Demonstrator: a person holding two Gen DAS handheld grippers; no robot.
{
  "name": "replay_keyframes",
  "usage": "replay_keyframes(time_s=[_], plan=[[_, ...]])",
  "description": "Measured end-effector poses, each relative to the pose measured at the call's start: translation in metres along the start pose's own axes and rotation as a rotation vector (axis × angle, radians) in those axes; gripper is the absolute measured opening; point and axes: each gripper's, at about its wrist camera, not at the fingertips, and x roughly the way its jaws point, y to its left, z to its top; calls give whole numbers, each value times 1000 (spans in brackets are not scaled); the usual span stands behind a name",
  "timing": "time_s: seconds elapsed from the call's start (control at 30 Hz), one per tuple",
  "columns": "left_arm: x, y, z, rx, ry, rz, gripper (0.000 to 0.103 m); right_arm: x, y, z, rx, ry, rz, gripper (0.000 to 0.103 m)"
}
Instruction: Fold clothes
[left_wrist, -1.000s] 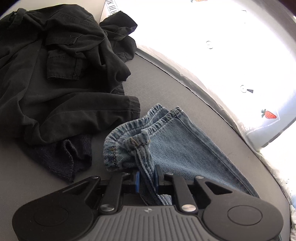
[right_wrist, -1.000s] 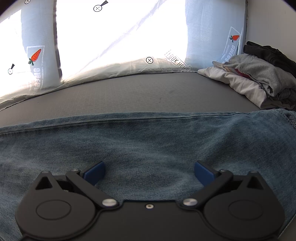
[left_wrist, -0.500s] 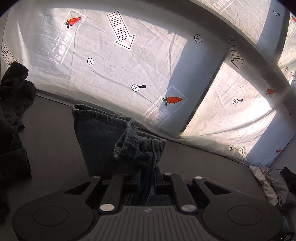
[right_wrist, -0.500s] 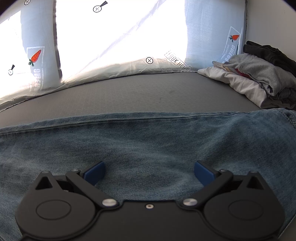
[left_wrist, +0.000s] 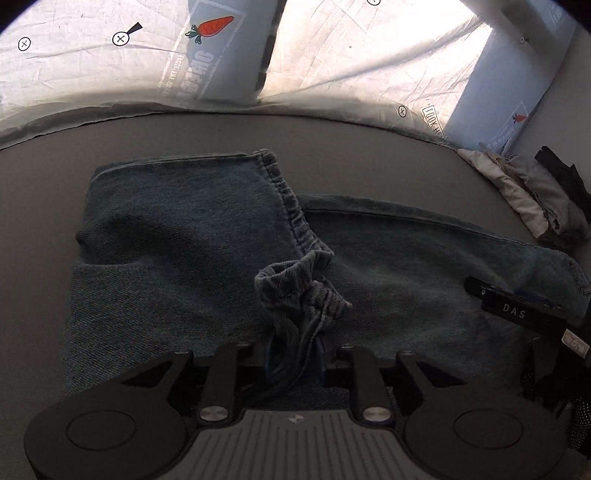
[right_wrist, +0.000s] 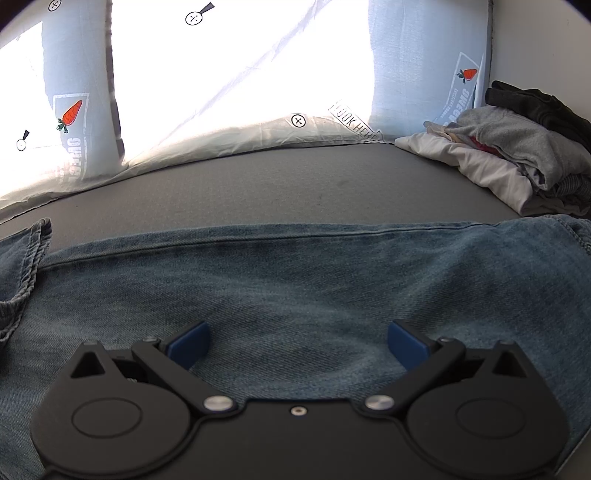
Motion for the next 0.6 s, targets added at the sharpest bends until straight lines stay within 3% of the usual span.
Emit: replay_keyframes(time_s=[0.07, 0.13, 0.33, 0.6], plan=[[-2, 11, 4, -89, 19, -74, 48, 0, 0, 0, 0, 0, 0, 103], [-3, 18, 7, -163, 31, -139, 60, 0, 0, 0, 0, 0, -1, 103], [-10, 5, 6, -141, 50, -144, 81, 0, -1, 0, 3, 0, 4, 103], [-40, 29, 4, -324, 26, -194, 84, 0, -2, 0, 0, 2, 9, 103]])
